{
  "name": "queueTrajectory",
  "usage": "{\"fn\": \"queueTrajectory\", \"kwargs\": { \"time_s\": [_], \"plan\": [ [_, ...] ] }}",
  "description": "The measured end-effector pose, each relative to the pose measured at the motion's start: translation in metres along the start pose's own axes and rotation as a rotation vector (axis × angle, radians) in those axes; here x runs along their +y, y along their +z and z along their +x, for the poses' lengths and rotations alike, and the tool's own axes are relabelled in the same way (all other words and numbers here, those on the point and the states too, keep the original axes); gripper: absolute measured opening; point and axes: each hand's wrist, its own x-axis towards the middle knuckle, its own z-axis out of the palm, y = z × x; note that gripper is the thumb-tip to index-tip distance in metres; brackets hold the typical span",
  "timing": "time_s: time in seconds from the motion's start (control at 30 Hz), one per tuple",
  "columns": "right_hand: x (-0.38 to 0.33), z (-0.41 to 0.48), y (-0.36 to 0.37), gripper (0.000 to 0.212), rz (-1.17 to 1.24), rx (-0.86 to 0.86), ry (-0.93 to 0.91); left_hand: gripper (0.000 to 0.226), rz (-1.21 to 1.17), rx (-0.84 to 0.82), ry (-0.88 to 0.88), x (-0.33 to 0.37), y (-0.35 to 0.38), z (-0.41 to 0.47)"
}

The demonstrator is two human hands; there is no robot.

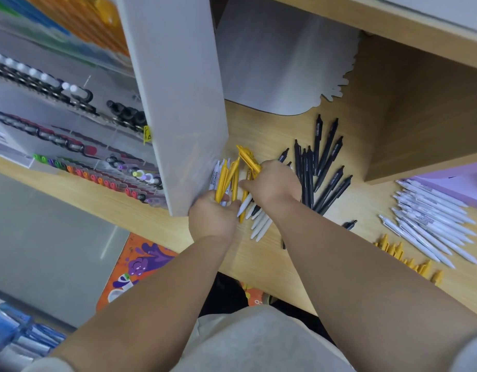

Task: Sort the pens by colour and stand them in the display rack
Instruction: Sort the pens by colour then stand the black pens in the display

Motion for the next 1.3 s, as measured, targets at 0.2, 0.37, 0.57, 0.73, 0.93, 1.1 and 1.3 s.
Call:
{"fn": "queueTrajectory", "kwargs": {
  "time_s": [0.2, 0.37, 0.57, 0.73, 0.93, 1.1, 1.3],
  "plan": [
    [0.003, 0.004, -0.006, 0.033, 0.136, -0.036, 0.019, 0.001, 0.042, 0.029, 0.047, -0.002, -0.002, -0.001],
    [0.020, -0.005, -0.017, 0.014, 0.647, -0.125, 0.088, 0.010, 0.112, -0.010, 0.031, 0.000, -0.002, -0.004],
    [0.056, -0.027, -0.043, 0.017, 0.745, -0.160, 0.119, 0.009, 0.151, 0.011, 0.027, 0.006, -0.002, -0.002],
    [0.099, -0.057, -0.067, 0.020, 0.726, -0.138, 0.128, 0.010, -0.040, -0.057, 0.060, 0.021, -0.009, -0.021],
    [0.169, -0.101, -0.083, 0.017, 0.698, -0.064, 0.173, 0.024, -0.046, -0.395, 0.154, 0.045, 0.014, -0.083],
    [0.241, -0.138, -0.087, 0.026, 0.689, 0.011, 0.265, 0.017, 0.187, -0.655, 0.316, 0.046, 0.070, -0.137],
    [0.298, -0.153, -0.080, 0.026, 0.659, 0.063, 0.333, 0.016, 0.387, -0.646, 0.371, 0.038, 0.129, -0.173]
  ]
}}
